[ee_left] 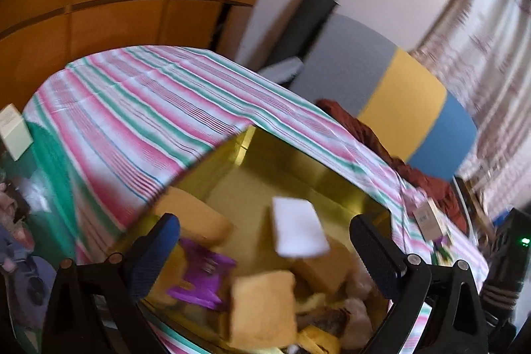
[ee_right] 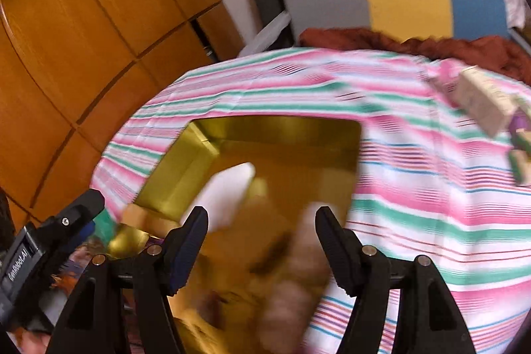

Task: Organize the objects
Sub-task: 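Move both tools back toward the remaining items, then grasp the WEIDAN cracker packets with the right tool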

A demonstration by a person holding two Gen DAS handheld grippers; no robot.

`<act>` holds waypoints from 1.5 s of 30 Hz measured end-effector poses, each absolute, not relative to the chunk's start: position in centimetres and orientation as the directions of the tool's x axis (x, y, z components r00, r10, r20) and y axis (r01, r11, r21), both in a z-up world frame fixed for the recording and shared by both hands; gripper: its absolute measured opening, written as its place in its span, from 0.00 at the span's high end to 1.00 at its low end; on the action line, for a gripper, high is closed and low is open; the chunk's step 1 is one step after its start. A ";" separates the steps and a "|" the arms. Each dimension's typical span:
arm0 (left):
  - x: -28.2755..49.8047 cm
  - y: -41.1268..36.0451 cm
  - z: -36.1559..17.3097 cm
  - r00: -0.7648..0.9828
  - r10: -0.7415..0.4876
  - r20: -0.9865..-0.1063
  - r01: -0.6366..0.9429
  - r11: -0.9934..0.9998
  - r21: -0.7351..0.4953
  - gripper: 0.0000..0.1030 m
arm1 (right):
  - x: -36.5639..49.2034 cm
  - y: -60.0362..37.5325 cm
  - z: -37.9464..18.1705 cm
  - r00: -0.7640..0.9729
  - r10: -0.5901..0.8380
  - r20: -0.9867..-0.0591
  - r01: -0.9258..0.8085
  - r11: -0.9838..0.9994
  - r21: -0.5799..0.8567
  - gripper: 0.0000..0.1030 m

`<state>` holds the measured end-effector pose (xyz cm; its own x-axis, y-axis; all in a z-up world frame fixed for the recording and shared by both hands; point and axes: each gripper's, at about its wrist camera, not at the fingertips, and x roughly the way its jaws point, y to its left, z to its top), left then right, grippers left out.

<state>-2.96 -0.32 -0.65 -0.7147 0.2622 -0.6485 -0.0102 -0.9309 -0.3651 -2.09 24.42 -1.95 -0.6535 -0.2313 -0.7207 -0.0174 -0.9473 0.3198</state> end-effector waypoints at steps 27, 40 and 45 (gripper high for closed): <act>6.6 17.1 -2.4 -0.482 0.575 -0.662 -0.550 -0.786 -0.282 0.00 | 7.5 46.1 -7.5 -0.622 0.154 -0.767 -0.456 -0.868 0.195 0.34; 8.9 18.7 -4.3 -0.440 0.542 -0.716 -0.564 -0.787 -0.249 0.00 | -1.1 60.3 -5.7 -0.606 0.209 -0.767 -0.637 -0.705 0.312 0.34; 8.5 18.6 -4.7 -0.431 0.526 -0.733 -0.548 -0.798 -0.250 0.00 | -3.7 61.9 -7.8 -0.578 0.143 -0.803 -0.644 -0.685 0.341 0.34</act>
<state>8.55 18.59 -4.73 -0.4312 0.5256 -0.7333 -0.5479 -0.7983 -0.2501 -3.68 61.88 -7.85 -0.5779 0.1431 -0.8035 -0.6437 -0.6852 0.3409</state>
